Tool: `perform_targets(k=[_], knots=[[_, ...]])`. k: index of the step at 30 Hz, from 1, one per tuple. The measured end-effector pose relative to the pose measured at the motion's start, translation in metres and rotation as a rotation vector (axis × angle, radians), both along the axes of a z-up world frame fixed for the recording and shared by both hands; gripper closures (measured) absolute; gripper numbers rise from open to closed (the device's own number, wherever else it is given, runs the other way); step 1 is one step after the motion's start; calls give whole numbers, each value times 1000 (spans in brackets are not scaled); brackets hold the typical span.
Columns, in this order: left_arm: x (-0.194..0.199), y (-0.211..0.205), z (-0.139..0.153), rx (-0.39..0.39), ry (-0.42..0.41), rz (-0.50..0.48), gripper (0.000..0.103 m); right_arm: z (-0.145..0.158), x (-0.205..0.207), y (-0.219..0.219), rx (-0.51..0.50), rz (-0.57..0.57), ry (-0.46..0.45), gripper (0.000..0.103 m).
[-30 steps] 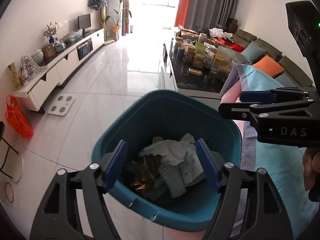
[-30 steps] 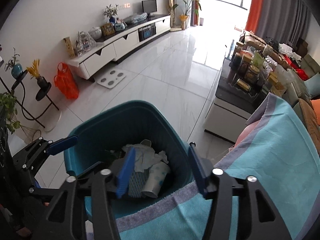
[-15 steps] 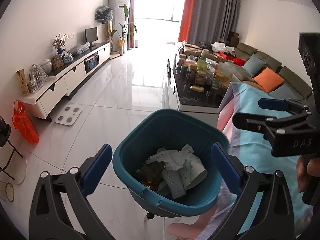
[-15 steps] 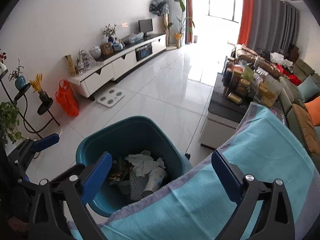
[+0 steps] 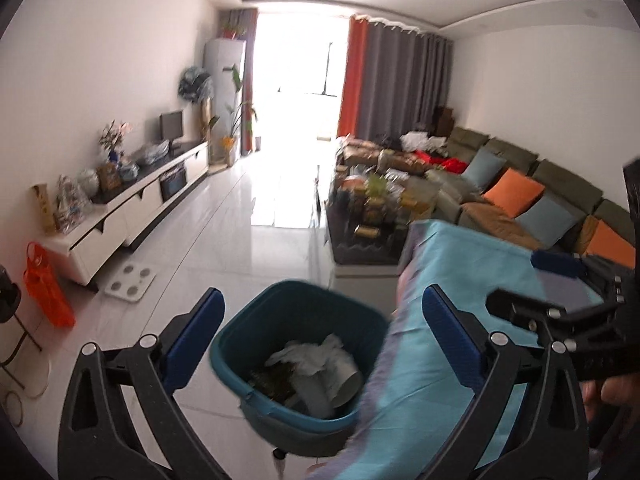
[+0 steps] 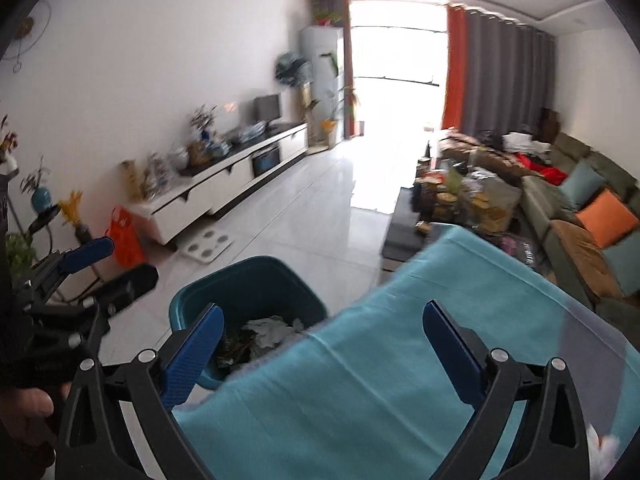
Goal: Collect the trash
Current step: 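Bring both tools back over the table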
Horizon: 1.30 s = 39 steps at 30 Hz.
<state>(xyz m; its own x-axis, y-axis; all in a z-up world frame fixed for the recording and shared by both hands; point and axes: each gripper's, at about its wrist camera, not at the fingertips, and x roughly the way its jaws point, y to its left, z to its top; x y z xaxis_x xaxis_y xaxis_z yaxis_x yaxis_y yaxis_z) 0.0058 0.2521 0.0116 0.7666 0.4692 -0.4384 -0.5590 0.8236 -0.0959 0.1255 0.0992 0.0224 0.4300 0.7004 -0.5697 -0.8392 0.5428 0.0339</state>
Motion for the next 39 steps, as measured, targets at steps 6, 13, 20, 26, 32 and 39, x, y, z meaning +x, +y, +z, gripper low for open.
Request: perform_targets(k=[6, 13, 20, 26, 32, 39], knots=[[6, -39, 19, 22, -73, -106, 5, 11, -13, -61, 69, -115, -48, 7], [23, -94, 27, 45, -106, -256, 5, 10, -24, -127, 116, -249, -93, 7], [49, -145, 21, 57, -97, -408, 5, 3, -27, -184, 154, -384, -79, 7], [74, -187, 14, 71, -85, -540, 5, -3, -32, -236, 170, -531, -108, 7], [101, -216, 8, 84, -88, -627, 5, -15, -24, -288, 162, -682, -103, 7], [131, -245, 4, 98, -74, -691, 5, -21, -20, -331, 168, -801, -104, 7]])
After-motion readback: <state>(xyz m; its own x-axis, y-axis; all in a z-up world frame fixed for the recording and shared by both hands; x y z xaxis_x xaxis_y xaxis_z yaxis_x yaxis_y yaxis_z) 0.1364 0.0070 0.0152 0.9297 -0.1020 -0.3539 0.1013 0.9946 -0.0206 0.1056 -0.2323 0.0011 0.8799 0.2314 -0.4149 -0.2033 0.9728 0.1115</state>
